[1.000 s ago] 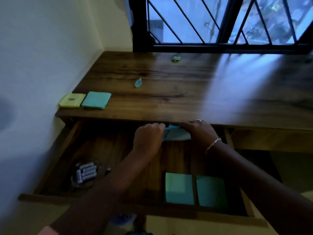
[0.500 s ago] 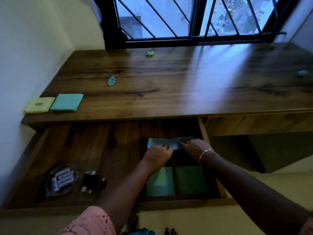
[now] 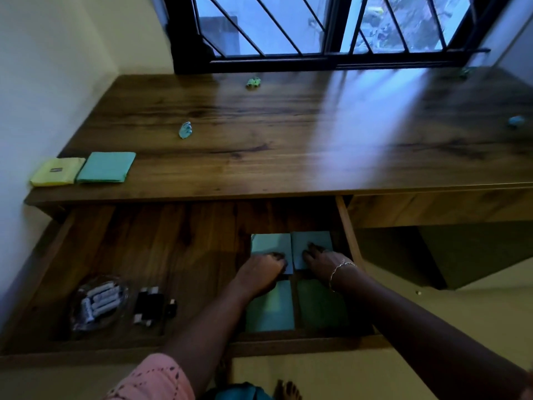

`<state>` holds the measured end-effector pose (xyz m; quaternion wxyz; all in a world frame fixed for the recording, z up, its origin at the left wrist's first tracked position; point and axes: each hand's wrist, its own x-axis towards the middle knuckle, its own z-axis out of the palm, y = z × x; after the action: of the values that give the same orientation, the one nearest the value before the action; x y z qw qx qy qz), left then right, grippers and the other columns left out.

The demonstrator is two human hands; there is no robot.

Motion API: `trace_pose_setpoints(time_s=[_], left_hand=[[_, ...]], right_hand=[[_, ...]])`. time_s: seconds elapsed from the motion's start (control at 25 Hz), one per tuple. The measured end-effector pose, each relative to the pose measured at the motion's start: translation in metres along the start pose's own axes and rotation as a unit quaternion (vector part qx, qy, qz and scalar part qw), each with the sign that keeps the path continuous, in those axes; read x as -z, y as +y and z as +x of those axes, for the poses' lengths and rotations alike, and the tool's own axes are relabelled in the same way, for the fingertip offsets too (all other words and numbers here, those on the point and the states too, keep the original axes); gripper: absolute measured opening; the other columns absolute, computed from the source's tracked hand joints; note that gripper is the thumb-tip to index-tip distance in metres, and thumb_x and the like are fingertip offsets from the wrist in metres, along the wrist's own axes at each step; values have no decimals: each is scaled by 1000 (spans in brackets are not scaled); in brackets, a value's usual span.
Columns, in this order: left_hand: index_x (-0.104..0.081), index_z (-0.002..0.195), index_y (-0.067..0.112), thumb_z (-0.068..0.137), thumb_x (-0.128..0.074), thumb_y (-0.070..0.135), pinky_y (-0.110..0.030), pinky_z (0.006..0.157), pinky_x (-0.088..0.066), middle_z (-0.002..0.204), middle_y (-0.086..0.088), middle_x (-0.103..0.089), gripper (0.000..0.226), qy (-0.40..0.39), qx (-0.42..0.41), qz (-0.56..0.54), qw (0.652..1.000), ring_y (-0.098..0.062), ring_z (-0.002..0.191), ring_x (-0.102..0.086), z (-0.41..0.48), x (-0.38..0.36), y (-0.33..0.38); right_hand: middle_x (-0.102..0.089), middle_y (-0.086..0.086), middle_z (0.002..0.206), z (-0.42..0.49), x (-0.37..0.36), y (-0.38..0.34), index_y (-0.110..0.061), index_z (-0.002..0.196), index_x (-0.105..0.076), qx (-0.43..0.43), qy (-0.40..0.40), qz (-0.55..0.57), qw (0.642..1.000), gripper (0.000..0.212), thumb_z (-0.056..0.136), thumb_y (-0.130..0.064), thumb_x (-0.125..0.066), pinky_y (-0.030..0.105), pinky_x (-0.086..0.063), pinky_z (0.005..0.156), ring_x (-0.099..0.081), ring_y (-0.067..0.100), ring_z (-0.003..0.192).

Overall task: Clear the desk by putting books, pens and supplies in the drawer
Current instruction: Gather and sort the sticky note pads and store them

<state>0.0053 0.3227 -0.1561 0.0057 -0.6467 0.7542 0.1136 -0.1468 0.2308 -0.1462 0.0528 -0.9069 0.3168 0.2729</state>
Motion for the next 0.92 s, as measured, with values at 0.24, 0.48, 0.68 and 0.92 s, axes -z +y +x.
trace_pose_setpoints(time_s=[0.24, 0.48, 0.68, 0.92], left_hand=[[-44, 134, 14, 100, -37, 17, -33, 96, -47, 126, -11, -55, 35, -10, -11, -10, 1000, -21, 112, -56, -3, -10, 1], [-32, 143, 17, 97, -39, 12, -36, 108, -37, 150, -9, -33, 46, -22, -4, -5, 1000, -23, 133, -39, -6, -13, -5], [-14, 149, 13, 97, -40, 25, -38, 118, 4, 159, -7, -2, 60, 53, 52, 54, 996, -22, 146, 6, -21, 12, -34], [-42, 138, 7, 73, -74, 34, -46, 109, -21, 150, -20, -30, 77, 184, 139, 121, 966, -31, 138, -18, -57, 47, -106]], right_hand=[[-1, 21, 155, -8, 4, -8, -11, 144, -19, -16, -27, 6, 999, 52, 96, -12, -38, 46, -38, 103, -35, 39, 132], [-19, 22, 151, -9, 9, -14, -9, 141, -26, -32, -31, 6, 999, 46, 97, -18, -37, 45, -41, 101, -40, 38, 128], [-50, 20, 129, -2, 35, -17, -4, 128, -47, -1, 203, 65, 977, 56, 74, -4, -62, 41, -48, 94, -51, 38, 118], [-67, 17, 109, 31, 88, -53, -2, 106, -66, 95, 377, 49, 920, 49, 65, -13, -40, 37, -55, 81, -66, 33, 99]])
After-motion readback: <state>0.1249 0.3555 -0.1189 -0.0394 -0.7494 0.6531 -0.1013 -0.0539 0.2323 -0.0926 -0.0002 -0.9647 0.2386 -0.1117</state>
